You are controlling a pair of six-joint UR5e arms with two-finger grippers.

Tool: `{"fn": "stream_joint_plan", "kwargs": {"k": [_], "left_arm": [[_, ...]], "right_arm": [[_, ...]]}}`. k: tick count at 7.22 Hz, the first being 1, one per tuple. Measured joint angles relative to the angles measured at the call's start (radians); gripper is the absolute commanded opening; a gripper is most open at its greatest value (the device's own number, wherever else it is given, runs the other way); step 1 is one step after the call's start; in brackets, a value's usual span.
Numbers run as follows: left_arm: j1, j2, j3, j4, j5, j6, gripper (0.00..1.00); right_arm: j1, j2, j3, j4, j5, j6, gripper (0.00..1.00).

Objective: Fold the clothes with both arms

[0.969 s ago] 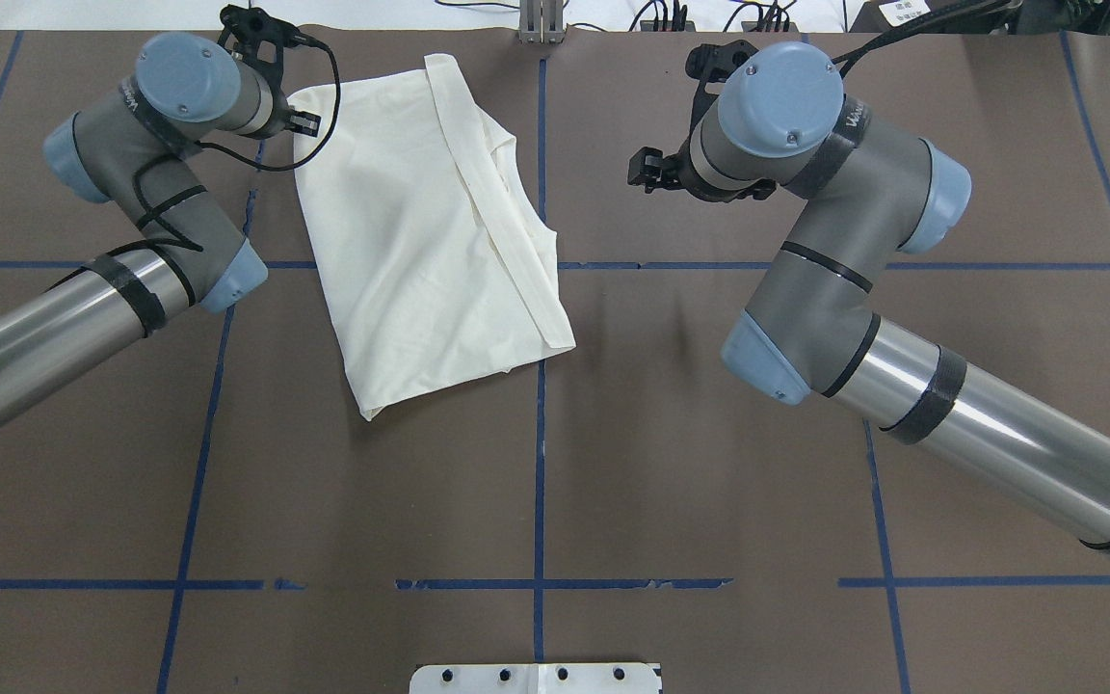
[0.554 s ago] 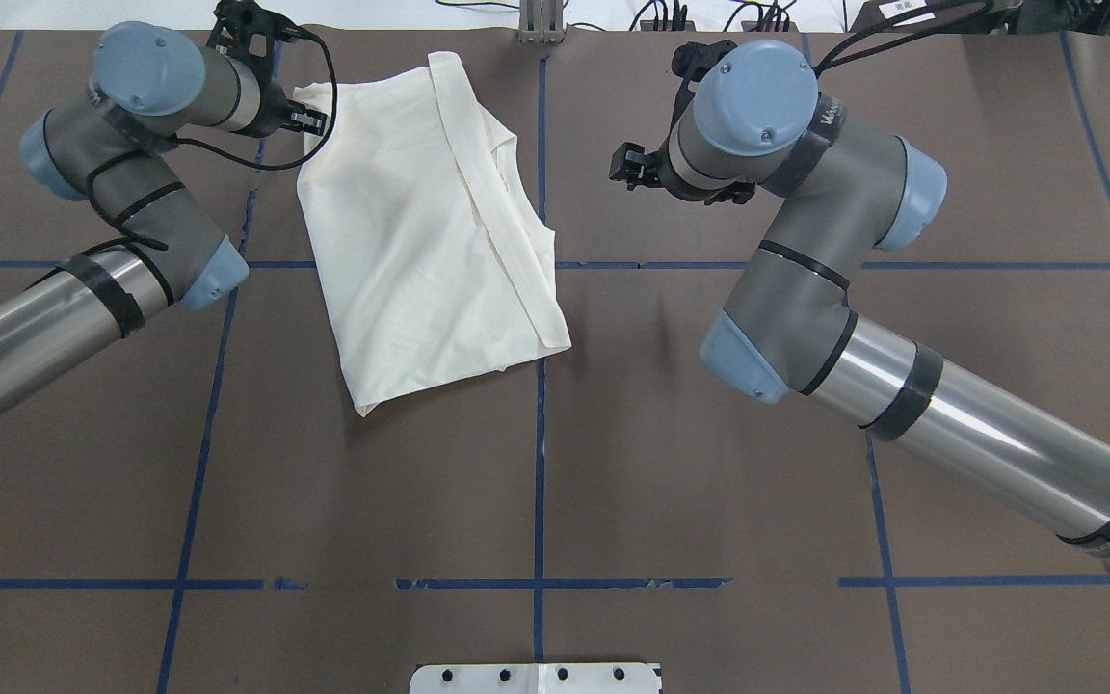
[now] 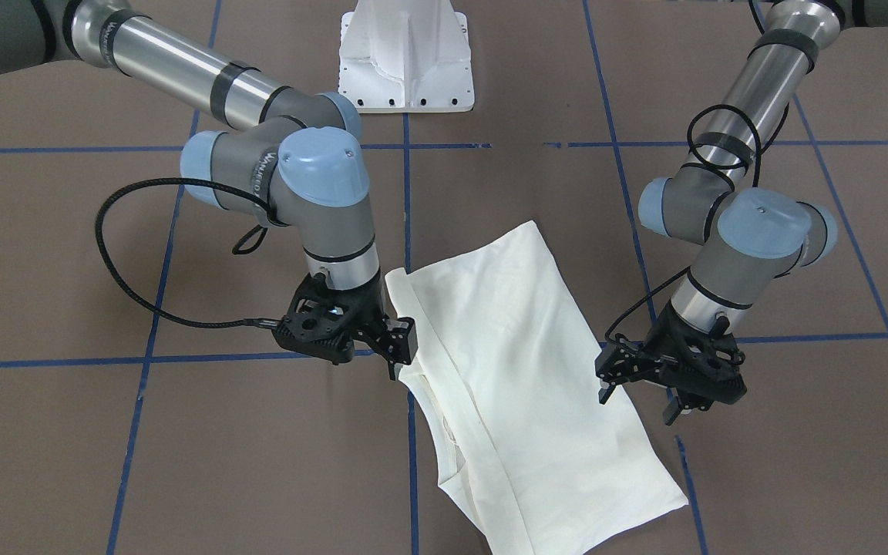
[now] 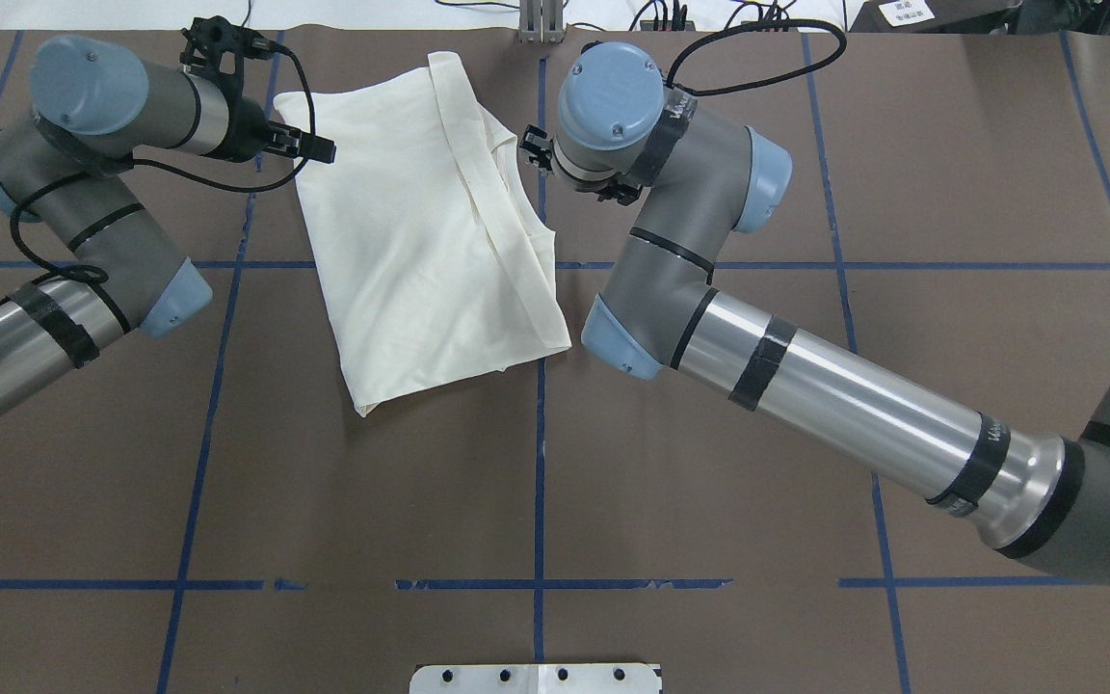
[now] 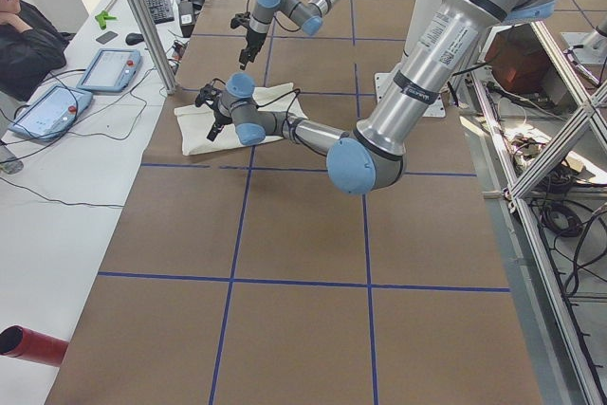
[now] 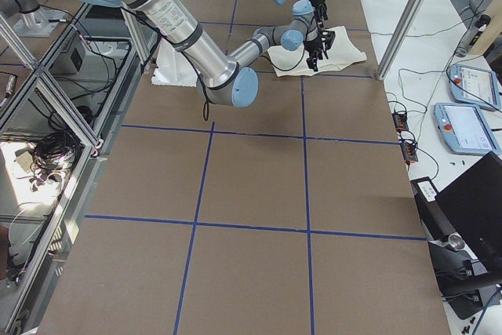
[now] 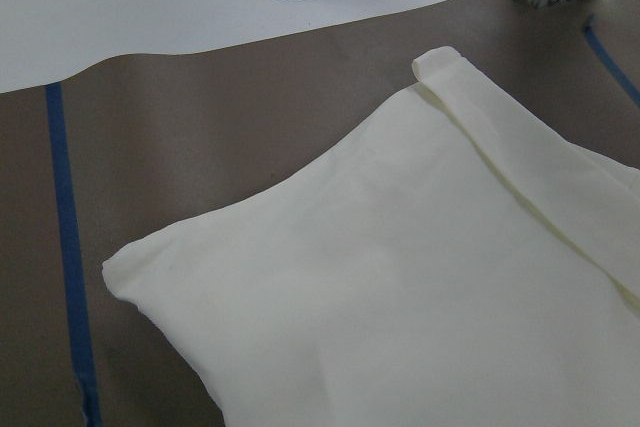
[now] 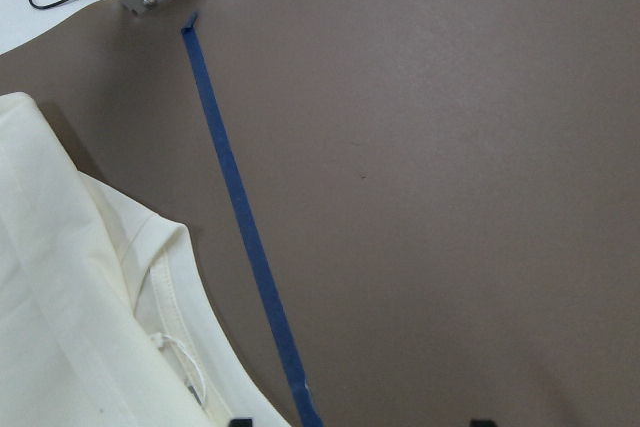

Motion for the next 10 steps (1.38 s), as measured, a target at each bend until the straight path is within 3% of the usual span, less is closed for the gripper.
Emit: {"fn": "stream_joint_plan", "kwargs": {"k": [2,6,7,8,9,10], "left_arm": [[0.003,0.007,-0.006,-0.001,-0.001,-0.002,1.00],[0.005,0.025,-0.005,-0.023,-0.001,-0.001,1.00],[0.005,0.028,-0.005,-0.027,-0.001,-0.001,1.00],[0.005,0.030,-0.005,-0.028,-0.001,-0.001,1.00],[0.005,0.031,-0.005,-0.029,-0.001,-0.001,1.00],[0.006,0.031,-0.005,-0.029,-0.001,-0.001,1.00]], "right_arm": [[-0.039,0.028,-0.072,0.037,-0.040,0.010,0.63],[-0.084,0.031,-0.110,0.039,-0.087,0.008,0.53],[-0.090,0.031,-0.115,0.038,-0.093,0.007,0.37],[-0.094,0.030,-0.117,0.038,-0.096,0.008,0.07],[-0.096,0.031,-0.118,0.038,-0.098,0.010,0.00],[-0.097,0.031,-0.118,0.037,-0.098,0.014,0.00]]}}
